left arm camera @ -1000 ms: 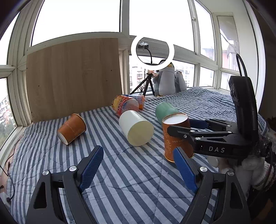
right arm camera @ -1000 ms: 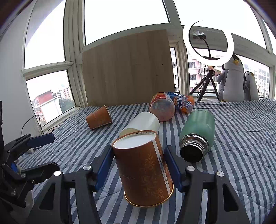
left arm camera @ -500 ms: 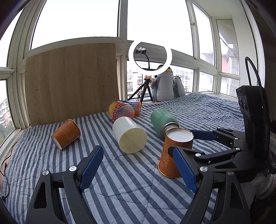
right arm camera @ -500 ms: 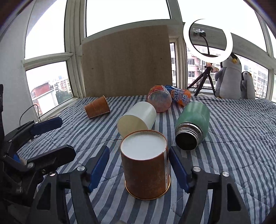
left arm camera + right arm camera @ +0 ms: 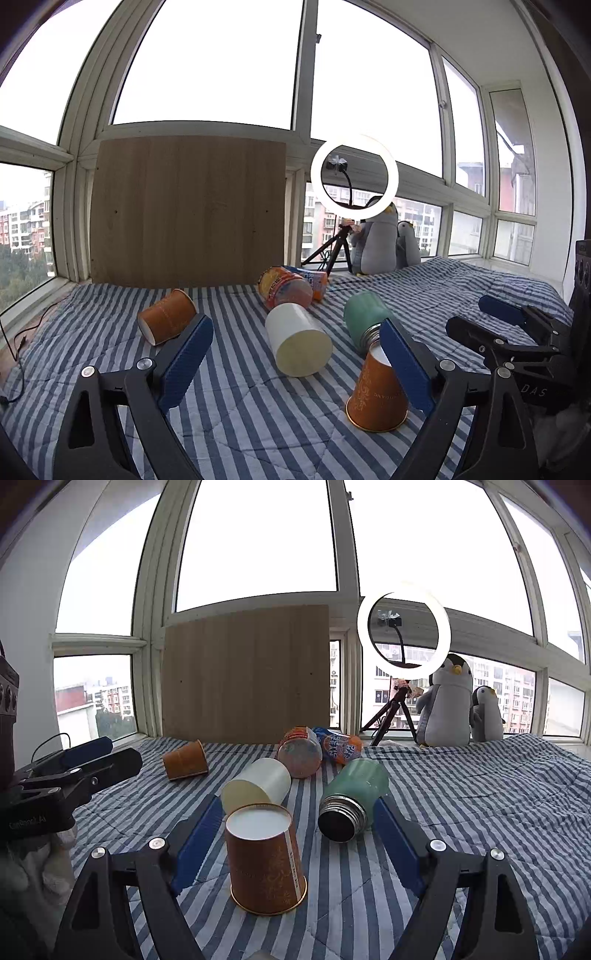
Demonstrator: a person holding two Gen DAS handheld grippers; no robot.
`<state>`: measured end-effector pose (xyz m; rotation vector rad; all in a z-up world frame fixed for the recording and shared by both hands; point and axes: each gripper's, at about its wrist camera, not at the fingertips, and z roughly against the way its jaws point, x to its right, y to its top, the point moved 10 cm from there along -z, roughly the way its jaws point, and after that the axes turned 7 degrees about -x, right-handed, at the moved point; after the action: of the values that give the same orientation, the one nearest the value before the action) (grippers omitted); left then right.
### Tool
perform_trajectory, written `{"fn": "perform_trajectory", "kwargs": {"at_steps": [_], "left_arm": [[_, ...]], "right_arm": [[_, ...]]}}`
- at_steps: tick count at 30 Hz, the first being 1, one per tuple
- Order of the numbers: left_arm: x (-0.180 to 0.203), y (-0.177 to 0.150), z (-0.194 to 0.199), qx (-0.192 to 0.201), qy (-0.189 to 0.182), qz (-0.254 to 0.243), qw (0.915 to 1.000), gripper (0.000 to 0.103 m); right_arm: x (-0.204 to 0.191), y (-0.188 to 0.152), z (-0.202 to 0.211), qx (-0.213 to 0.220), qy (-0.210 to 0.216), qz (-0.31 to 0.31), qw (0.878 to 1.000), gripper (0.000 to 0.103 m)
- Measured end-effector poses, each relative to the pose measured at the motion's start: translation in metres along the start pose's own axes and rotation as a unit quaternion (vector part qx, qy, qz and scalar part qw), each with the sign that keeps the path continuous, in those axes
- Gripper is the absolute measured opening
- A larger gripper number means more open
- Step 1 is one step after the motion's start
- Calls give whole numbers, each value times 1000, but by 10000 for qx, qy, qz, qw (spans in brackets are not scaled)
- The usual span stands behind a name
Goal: Flip cup upside down
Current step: 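Open the right tool and withdraw it from the cup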
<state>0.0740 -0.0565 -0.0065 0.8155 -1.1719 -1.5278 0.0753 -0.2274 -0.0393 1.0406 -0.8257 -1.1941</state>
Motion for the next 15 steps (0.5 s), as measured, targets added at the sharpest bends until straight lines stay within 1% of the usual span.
{"fn": "perform_trajectory", "kwargs": {"at_steps": [1,2,3,4,5,7,11,13,15], "left_arm": [[3,0,1,68,41,-46,10000,94],[6,0,2,141,78,-100,9998,96],[10,-1,4,212,114,-150,9996,100],[13,-2,4,256,129,-204,9994,103],[17,-5,4,273,138,-287,9991,103],[25,-8,6,299,146,-473,9983,103],[33,-10,13,495,242,-702,9960,103],[34,-13,11,433,312,-776,9956,103],[31,-16,6,289,342,-771,9960,103]], "right_arm": [[6,4,4,129,-163,-4,9998,81],[14,7,10,303,-419,19,9987,81],[20,10,14,449,-644,38,9969,81],[26,12,16,549,-796,7,9953,81],[32,14,18,616,-868,-78,9943,82],[41,13,19,684,-930,-247,9930,83],[48,10,19,770,-972,-382,9915,85],[48,9,20,817,-965,-393,9912,88],[48,9,23,882,-971,-401,9905,88]]}}
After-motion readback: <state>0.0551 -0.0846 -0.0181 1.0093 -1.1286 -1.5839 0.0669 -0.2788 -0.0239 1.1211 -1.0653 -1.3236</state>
